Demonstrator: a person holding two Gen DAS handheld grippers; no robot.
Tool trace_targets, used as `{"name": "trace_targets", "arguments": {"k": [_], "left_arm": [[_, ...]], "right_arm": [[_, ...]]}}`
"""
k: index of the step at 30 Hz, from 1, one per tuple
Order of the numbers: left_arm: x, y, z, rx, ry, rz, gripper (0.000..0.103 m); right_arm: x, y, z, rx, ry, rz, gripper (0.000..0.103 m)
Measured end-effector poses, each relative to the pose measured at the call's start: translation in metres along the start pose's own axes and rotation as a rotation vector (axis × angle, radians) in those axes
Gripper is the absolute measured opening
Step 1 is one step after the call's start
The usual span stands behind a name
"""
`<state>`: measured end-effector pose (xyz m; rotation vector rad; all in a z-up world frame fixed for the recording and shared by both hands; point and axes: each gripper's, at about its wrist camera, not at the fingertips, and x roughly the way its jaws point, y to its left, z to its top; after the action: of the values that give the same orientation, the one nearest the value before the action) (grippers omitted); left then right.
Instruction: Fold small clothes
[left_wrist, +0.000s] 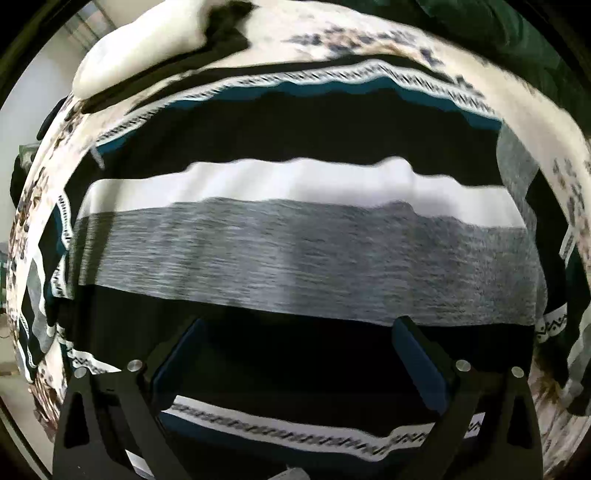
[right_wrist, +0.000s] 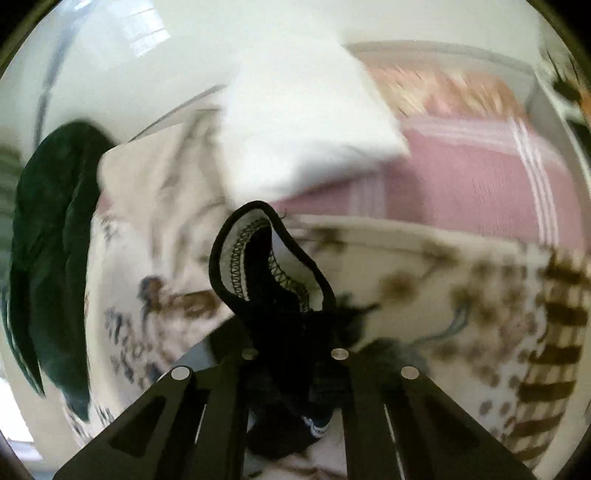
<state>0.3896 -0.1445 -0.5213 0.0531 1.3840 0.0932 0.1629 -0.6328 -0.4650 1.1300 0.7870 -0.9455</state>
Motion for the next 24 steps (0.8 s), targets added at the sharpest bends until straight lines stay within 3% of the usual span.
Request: {"name": "trace_targets", "arguments": {"k": [4,8,11,16,21,24], "left_arm": [[-0.022,0.051,-0.002,-0.034,-0.041,0.001,0.103],[-0.041,0.112,-0.006,-0.071,-0.091,0.032,0.103],[-0.044,0.146,-0.004,-0.115,-0.107,0.059,0.103],[-0.040,0.215,-0.013,-0.204,-0.106,0.110,0.103],[-0.022,0.283,-0.024,-0.301,-0.084,0.164,0.103],[-0.010,0.313,-0.033,-0.350,-0.062,0.174,0.103]], "right_arm": [[-0.051,0.088,-0.027,-0.216,-0.014,0.079,0.008],[-0.099,0.185,-0.088,-0.430,0.013,0.212,0.008],[-0.120,0.257,-0.164,-0.600,0.068,0.299,0.008],[-0.106,0.345,-0.345,-0.907,0.226,0.386,0.008],[-0.058,0.360,-0.512,-1.156,0.336,0.336,0.008],[-0.026,0.356,-0.574,-1.247,0.362,0.273,0.007]]}}
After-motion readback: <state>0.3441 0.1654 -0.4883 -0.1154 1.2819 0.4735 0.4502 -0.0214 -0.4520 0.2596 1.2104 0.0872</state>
